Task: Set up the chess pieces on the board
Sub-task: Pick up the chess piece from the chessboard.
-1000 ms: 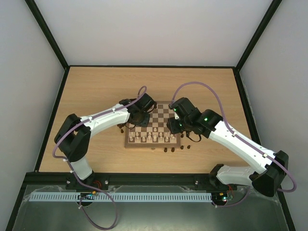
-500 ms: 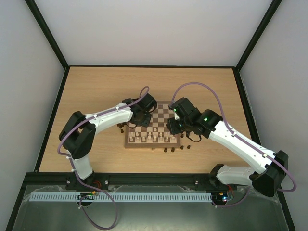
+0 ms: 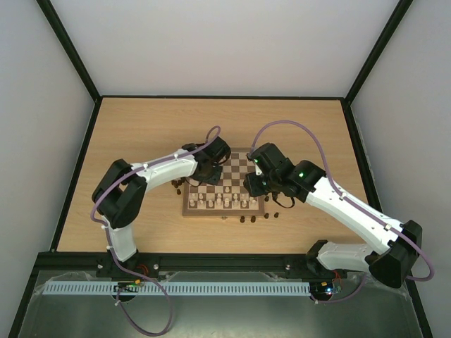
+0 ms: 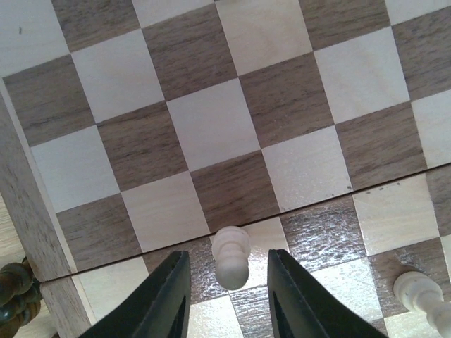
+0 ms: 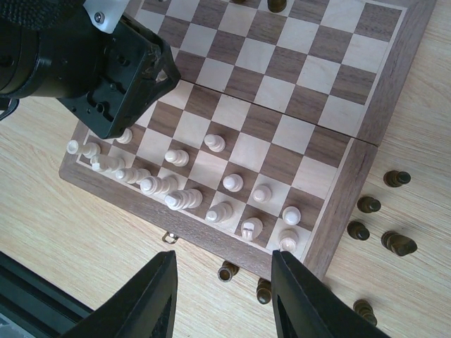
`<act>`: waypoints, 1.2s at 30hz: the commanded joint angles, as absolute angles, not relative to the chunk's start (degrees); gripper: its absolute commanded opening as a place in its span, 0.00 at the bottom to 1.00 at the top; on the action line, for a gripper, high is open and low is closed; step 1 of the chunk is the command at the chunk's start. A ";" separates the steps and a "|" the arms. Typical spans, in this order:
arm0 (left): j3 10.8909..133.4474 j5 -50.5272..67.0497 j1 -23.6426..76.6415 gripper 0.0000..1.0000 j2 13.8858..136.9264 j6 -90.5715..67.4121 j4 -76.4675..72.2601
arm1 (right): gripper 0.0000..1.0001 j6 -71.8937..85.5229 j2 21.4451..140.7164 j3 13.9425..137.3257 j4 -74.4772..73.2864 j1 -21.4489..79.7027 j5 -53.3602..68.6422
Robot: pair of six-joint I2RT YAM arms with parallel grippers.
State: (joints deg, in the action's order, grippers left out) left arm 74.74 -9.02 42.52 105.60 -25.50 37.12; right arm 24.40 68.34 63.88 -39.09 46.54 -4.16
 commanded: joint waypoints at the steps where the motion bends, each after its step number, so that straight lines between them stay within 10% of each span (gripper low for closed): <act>1: 75.49 -8.98 41.69 0.30 106.12 -24.78 36.91 | 0.38 23.73 67.37 63.28 -40.20 47.13 -3.53; 36: 69.04 -9.44 46.01 0.09 97.65 -27.59 40.11 | 0.38 23.65 67.41 63.38 -40.35 47.81 -3.56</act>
State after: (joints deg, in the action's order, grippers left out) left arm 70.89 -8.86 44.25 100.73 -25.80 38.04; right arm 24.38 68.20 63.33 -38.89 47.29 -3.99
